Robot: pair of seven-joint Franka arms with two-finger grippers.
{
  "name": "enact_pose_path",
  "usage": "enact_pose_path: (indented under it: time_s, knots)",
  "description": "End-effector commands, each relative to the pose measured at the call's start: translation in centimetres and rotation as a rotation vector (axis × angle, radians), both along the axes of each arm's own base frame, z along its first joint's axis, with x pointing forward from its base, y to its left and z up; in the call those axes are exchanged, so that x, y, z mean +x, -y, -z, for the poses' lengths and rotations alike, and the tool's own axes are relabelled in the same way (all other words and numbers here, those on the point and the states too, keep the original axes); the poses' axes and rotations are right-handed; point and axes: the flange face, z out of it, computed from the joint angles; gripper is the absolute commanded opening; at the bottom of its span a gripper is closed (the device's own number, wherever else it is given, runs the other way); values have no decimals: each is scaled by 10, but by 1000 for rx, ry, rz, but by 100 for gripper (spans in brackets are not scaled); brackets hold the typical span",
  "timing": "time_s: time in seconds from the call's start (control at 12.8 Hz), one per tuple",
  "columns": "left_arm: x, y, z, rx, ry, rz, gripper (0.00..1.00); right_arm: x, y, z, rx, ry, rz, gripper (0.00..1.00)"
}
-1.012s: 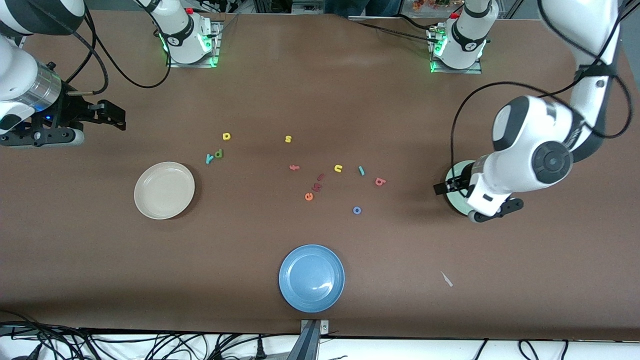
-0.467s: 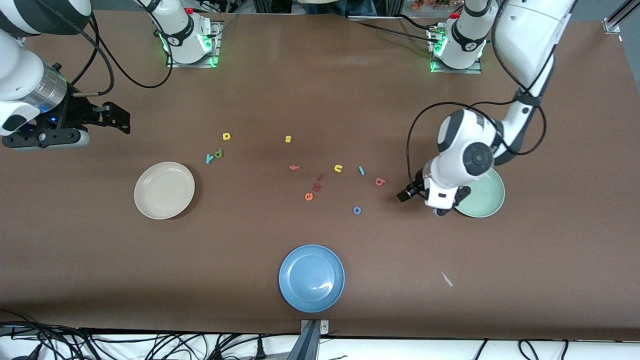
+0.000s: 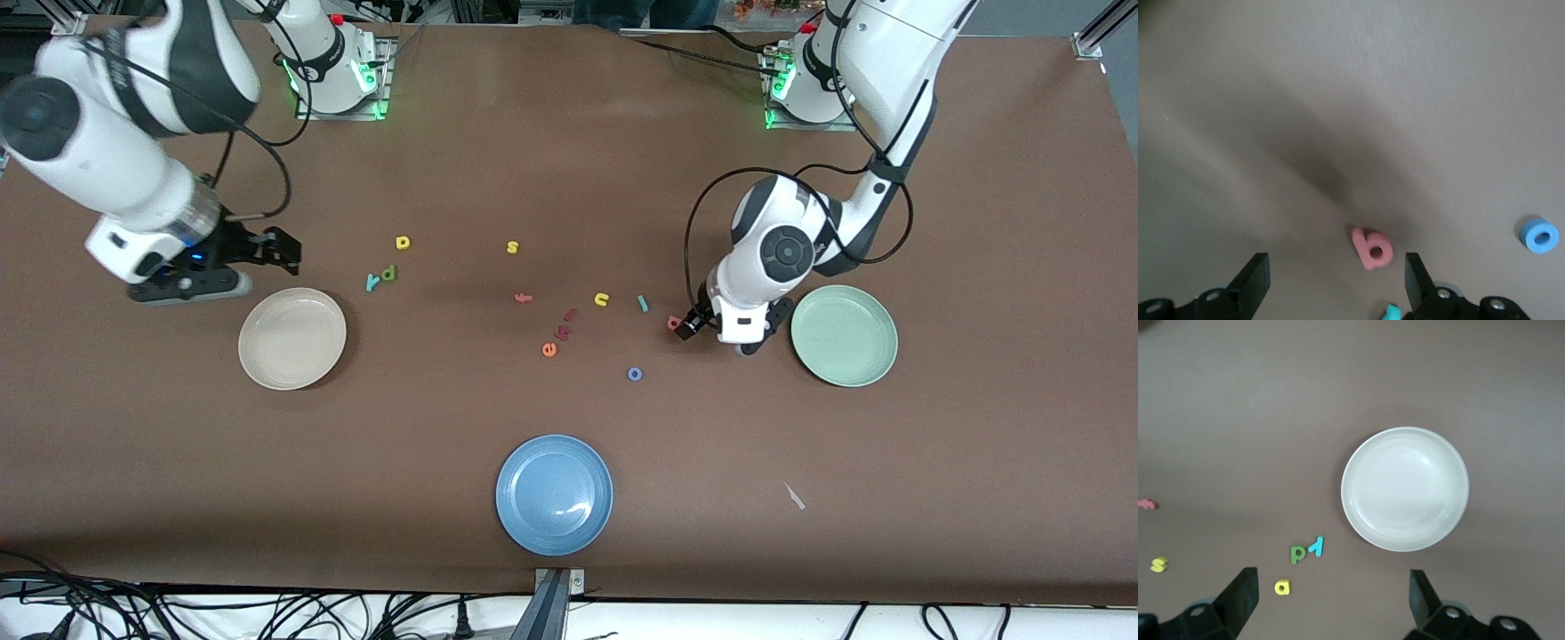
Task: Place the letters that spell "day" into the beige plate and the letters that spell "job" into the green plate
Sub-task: 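Grasp the pink b with the left gripper while the right gripper approaches letters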
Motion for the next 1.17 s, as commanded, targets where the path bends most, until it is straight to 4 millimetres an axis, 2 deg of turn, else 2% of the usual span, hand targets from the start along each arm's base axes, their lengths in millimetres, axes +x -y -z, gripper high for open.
enact_pose_path:
  time_s: [0.0, 0.23, 0.47, 0.7, 0.78, 1.09]
  knots:
    - [-9, 13, 11, 17, 25, -9, 90, -28, -9, 24, 12, 20, -7, 100]
    - [-4, 17, 22, 41, 77, -10, 90, -47, -24, 75, 10, -13, -33, 99]
    - [-4, 18, 38, 74, 76, 4, 90, -45, -26, 108, 14, -48, -28, 99]
    - [2, 22, 38, 75, 91, 13, 87, -53, -24, 136, 20, -50, -22, 99]
    - [4, 24, 36, 72, 96, 14, 84, -52, -24, 144, 23, -56, -19, 99]
    - [3, 23, 42, 76, 88, 15, 54, -50, -25, 168, 32, -69, 50, 98]
